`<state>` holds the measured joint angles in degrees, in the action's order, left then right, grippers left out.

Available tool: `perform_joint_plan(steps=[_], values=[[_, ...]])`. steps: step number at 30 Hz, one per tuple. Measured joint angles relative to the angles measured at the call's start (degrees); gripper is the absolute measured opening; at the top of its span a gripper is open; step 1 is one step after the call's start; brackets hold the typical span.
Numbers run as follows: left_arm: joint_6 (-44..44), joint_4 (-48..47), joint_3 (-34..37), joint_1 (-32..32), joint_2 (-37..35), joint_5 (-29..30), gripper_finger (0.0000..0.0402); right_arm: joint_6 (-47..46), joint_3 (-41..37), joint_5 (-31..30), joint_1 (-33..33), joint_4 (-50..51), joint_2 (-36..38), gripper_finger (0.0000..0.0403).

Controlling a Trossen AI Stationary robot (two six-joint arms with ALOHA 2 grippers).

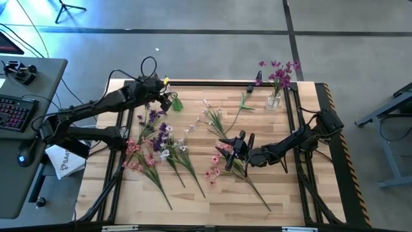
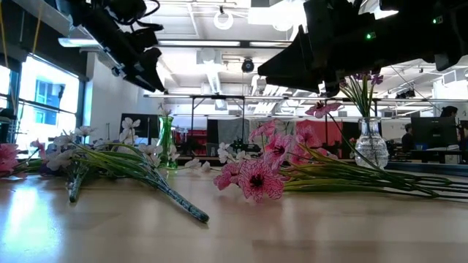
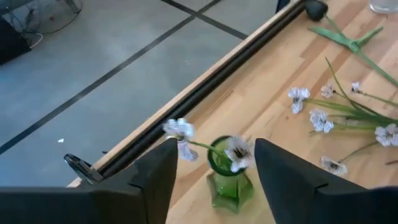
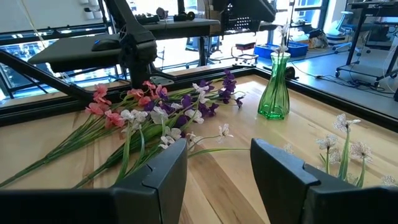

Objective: Sort flowers into vase by color
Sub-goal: Put the top white flowers into the green vase

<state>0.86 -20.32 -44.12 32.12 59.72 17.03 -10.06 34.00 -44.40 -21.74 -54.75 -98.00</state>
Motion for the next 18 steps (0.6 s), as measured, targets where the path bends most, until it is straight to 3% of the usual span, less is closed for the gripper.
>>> perform_joint_plan(steps=[6, 10, 15, 18], values=[[0.0, -0.5, -3.5, 0.2, -0.8, -0.1, 0.0229, 0.0, 0.0, 0.0, 0.0, 0.9, 0.0, 0.0172], [0.1, -1.9, -5.5, -4.0, -3.1, -3.6, 0.0229, -0.2, 0.0, 0.0, 0.0, 1.9, 0.0, 0.0172], [2.9, -2.5, -5.5, -17.3, -5.6, -4.4, 0.0229, -0.2, 0.0, 0.0, 0.0, 3.3, 0.0, 0.0172], [4.5, -0.9, -4.5, -28.4, -5.7, -0.6, 0.023, -0.6, 0.0, 0.0, -0.6, 5.7, 0.8, 0.0172]])
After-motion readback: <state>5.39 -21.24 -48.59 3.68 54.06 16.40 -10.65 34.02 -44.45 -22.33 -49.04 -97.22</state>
